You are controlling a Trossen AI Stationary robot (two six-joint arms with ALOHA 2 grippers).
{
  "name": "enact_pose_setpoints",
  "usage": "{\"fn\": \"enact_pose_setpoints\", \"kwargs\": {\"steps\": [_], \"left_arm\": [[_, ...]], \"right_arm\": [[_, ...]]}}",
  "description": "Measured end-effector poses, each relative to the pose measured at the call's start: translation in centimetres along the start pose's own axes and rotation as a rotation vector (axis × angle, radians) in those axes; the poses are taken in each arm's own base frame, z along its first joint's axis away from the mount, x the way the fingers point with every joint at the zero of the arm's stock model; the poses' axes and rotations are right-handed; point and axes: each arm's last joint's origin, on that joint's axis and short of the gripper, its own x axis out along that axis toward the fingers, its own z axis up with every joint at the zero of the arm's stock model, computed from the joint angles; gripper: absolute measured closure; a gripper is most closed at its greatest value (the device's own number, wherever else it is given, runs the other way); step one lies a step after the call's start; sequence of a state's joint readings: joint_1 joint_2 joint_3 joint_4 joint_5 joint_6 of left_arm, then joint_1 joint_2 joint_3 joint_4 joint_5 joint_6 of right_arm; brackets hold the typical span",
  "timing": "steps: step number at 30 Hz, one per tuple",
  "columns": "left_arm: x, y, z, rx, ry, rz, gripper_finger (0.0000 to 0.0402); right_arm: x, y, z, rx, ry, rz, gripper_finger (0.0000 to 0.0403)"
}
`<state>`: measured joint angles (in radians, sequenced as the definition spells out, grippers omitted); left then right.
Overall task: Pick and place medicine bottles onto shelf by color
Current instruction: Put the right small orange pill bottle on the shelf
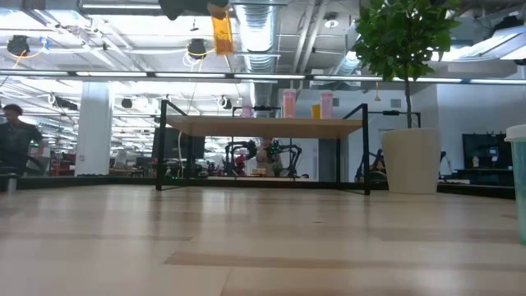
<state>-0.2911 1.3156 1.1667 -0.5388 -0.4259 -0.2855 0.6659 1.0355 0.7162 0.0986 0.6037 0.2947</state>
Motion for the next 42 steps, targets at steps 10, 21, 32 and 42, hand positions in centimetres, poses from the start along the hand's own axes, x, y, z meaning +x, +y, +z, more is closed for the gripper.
{"fn": "enact_pose_setpoints", "kwargs": {"steps": [10, 21, 32, 42], "left_arm": [[-0.6, 7.5, 1.9, -0.123, -0.054, 0.060, 0.0299], [-0.4, 12.1, 3.1, -0.200, -0.115, 0.060, 0.0299], [-2.3, 14.2, 5.0, -0.198, -0.153, 0.131, 0.0299], [-0.9, 18.7, 4.2, -0.276, -0.089, 0.227, 0.0299]], "right_arm": [[0.0, 0.0, 0.0, -0.005, 0.000, 0.000, 0.0269], [0.0, 0.0, 0.0, -0.015, 0.000, 0.000, 0.0269], [0.0, 0.0, 0.0, -0.007, -0.001, 0.000, 0.0269], [0.0, 0.0, 0.0, -0.005, -0.003, 0.000, 0.0269]]}}
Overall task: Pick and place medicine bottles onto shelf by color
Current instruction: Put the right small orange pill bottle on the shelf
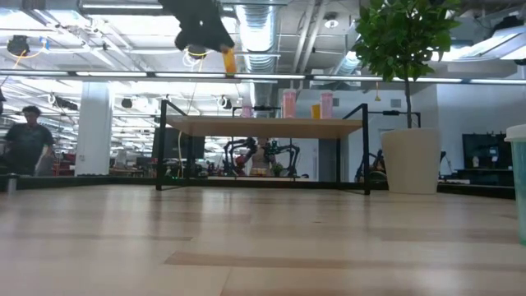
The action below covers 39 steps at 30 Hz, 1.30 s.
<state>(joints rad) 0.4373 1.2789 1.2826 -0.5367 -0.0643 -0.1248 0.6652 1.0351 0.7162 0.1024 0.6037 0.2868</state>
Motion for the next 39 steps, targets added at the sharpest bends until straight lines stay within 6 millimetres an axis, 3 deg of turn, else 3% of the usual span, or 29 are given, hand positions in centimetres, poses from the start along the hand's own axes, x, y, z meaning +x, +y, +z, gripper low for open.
{"fn": "enact_pose_setpoints", "kwargs": {"steps": [9, 18, 23, 39], "left_arm": [[5.1, 1.0, 1.0, 0.010, 0.126, 0.005, 0.0299], [9.6, 2.0, -0.3, 0.033, 0.228, 0.066, 0.0299], [10.1, 2.8, -0.6, 0.016, 0.247, 0.083, 0.0299], [10.2, 2.5, -0.8, -0.044, 0.251, 0.057, 0.0299]], "right_arm": [[0.1, -0.1, 0.1, -0.001, -0.003, -0.007, 0.0269], [0.0, 0.0, 0.0, 0.001, 0.000, -0.003, 0.0269], [-0.1, 0.2, -0.1, -0.004, 0.005, 0.009, 0.0269], [-0.1, 0.2, -0.1, -0.003, 0.005, 0.008, 0.0269]]}}
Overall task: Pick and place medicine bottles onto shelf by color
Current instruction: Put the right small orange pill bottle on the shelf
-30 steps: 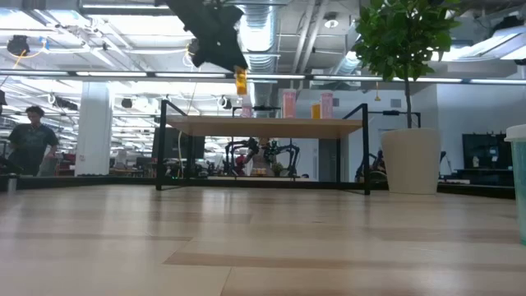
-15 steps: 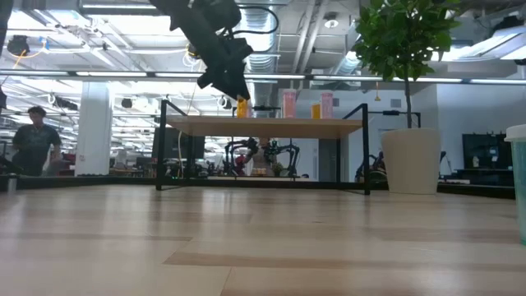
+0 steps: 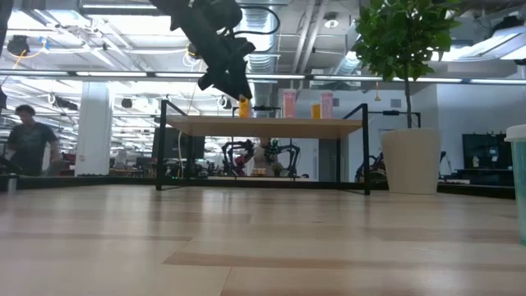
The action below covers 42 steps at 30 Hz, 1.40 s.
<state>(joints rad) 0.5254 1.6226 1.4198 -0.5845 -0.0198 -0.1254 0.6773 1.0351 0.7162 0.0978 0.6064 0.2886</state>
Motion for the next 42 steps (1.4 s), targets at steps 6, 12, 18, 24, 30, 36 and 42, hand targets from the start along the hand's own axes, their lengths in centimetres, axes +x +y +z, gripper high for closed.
{"fn": "enact_pose_setpoints", "kwargs": {"steps": [6, 12, 18, 24, 30, 36, 42], "left_arm": [[0.3, -0.2, -0.3, -0.010, -0.002, 0.004, 0.0298], [0.3, -0.3, -0.2, -0.026, -0.020, -0.003, 0.0298], [0.3, -0.3, -0.2, -0.034, -0.016, -0.005, 0.0298], [0.3, -0.3, -0.2, -0.039, -0.016, -0.005, 0.0274], [0.3, -0.3, -0.2, -0.038, -0.016, -0.005, 0.0245], [0.3, -0.3, -0.3, -0.036, -0.006, -0.004, 0.0235], [-1.1, -0.3, 0.2, -0.005, 0.014, 0.026, 0.0224]], "right_arm": [[0.0, 0.0, 0.0, 0.002, 0.000, 0.000, 0.0269], [0.0, 0.0, 0.0, 0.002, 0.000, 0.000, 0.0269], [0.0, 0.0, 0.0, 0.002, 0.000, 0.000, 0.0269], [0.0, 0.0, 0.0, 0.001, 0.000, 0.000, 0.0269], [0.0, 0.0, 0.0, -0.001, 0.000, 0.000, 0.0269], [0.0, 0.0, 0.0, -0.001, 0.000, 0.000, 0.0269], [0.0, 0.0, 0.0, -0.002, 0.001, -0.001, 0.0269]]}}
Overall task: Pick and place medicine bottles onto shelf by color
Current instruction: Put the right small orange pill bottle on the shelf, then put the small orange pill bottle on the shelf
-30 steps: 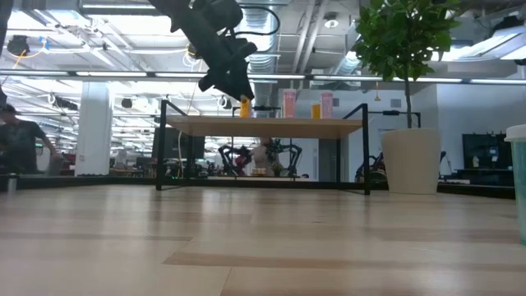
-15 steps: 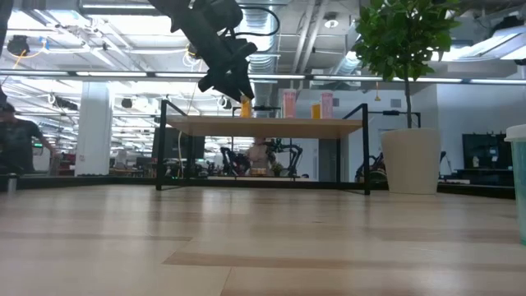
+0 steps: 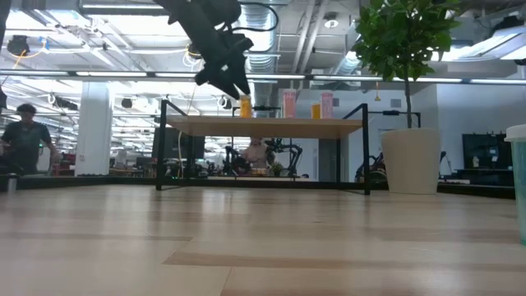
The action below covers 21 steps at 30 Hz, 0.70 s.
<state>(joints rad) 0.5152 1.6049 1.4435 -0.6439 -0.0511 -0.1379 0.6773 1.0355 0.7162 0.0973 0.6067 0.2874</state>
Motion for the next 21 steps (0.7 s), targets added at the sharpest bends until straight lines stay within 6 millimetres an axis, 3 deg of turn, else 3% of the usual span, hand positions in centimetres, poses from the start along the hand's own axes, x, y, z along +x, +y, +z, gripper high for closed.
{"fn": "enact_pose_setpoints", "kwargs": {"steps": [9, 14, 17, 21], "left_arm": [[-3.6, -0.1, 0.4, 0.010, -0.068, 0.011, 0.0202], [-7.8, -1.0, -0.2, 0.035, -0.107, -0.021, 0.0197], [-9.8, -2.8, -2.3, 0.046, -0.065, -0.059, 0.0199], [-11.3, -6.5, -7.6, 0.106, 0.089, -0.102, 0.0208]], "right_arm": [[0.0, 0.0, -0.1, -0.001, 0.006, -0.001, 0.0269], [0.0, 0.0, -0.1, -0.002, 0.006, -0.001, 0.0269], [0.0, 0.0, -0.1, -0.006, 0.012, -0.002, 0.0269], [0.0, 0.0, -0.2, -0.006, 0.013, -0.002, 0.0269]]}}
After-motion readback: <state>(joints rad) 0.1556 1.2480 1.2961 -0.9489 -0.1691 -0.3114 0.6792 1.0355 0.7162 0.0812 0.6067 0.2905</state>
